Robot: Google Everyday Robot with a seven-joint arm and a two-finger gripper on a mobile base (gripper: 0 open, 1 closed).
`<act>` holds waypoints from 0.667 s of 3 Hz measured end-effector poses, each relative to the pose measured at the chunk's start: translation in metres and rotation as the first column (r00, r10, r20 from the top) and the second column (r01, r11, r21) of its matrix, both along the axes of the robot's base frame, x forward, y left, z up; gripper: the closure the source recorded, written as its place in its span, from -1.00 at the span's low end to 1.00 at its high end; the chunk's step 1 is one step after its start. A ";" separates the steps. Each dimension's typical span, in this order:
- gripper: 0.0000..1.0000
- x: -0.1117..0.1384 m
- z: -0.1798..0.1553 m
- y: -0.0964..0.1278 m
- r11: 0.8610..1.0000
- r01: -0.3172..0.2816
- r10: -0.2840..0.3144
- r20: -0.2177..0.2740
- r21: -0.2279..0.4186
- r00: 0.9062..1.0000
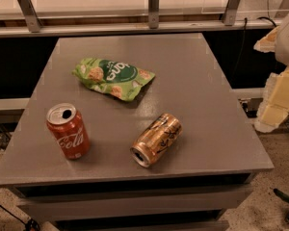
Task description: Place orange can upright
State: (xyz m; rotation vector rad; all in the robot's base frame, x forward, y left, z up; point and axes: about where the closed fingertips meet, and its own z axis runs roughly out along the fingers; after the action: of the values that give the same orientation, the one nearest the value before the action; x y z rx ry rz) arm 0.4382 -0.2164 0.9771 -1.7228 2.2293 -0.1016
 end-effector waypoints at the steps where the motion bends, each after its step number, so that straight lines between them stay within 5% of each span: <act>1: -1.00 0.000 0.000 0.000 1.000 0.000 0.000 0.000 0.000 1.000; 2: -1.00 0.008 -0.006 0.012 0.996 -0.090 0.090 0.007 -0.017 0.996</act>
Offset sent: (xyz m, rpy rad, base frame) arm 0.0227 0.0312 -0.0236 -0.0479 0.0016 0.2509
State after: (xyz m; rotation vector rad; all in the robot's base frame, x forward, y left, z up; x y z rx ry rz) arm 0.4466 -0.2044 0.9707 -1.8255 2.1475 -0.1068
